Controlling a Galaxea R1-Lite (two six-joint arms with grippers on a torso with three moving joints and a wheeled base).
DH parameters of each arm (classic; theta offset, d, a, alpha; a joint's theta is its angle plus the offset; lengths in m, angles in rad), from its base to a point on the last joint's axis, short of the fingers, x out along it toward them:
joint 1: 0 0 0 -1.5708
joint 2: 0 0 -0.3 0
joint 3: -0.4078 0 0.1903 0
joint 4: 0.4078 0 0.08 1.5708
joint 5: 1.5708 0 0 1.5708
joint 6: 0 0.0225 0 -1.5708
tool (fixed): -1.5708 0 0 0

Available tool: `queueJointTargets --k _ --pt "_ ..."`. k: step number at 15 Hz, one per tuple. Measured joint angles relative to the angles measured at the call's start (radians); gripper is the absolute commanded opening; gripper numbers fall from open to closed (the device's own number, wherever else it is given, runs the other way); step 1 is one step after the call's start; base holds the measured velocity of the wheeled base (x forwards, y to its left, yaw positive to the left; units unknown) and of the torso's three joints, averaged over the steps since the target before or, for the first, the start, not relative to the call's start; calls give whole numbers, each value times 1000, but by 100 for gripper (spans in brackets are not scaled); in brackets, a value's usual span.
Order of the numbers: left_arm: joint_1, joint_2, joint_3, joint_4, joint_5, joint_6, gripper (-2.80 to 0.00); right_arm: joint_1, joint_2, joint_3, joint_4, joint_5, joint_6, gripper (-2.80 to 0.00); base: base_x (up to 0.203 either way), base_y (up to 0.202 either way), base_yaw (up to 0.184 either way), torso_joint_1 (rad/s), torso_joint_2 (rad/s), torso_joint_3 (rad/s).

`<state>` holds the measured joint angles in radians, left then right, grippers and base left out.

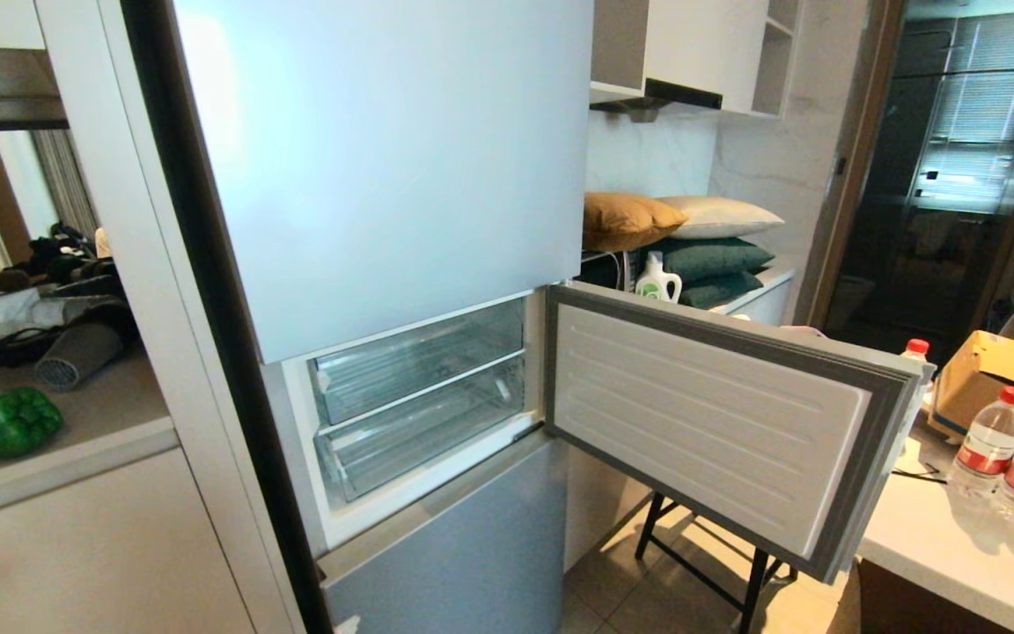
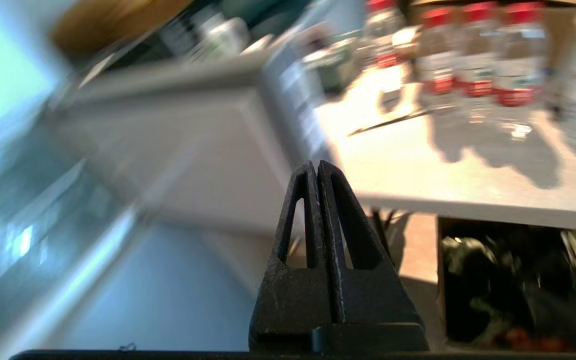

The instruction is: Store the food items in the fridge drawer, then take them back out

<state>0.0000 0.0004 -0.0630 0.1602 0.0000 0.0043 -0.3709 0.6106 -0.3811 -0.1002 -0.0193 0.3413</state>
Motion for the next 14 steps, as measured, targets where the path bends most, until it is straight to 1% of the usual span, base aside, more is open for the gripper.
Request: queueJointTargets --k 2,3,4,5,7,10,12,14 --pt "0 0 0 0 0 0 -280 -260 181 -24 -139 152 36 -280 0 0 0 0 0 0" --pt "0 0 0 0 0 0 -280 -378 276 -38 -204 240 49 -280 0 0 0 0 0 0" --pt "0 0 0 0 0 0 -280 -466 368 -52 -263 323 57 -280 0 0 0 0 0 0" --pt "0 0 0 0 0 0 -280 -532 463 -65 -323 394 61 -280 0 0 0 0 0 0" --pt "0 0 0 0 0 0 -280 -602 640 -81 -452 475 64 -280 0 0 0 0 0 0" --pt "0 0 0 0 0 0 -280 -647 877 -122 -654 596 53 -280 0 0 0 0 0 0" --pt "0 0 0 0 0 0 -280 -658 1006 -194 -702 661 51 -280 0 0 0 0 0 0" --pt "0 0 0 0 0 0 -280 -659 1119 -280 -698 738 44 -280 0 0 0 0 0 0"
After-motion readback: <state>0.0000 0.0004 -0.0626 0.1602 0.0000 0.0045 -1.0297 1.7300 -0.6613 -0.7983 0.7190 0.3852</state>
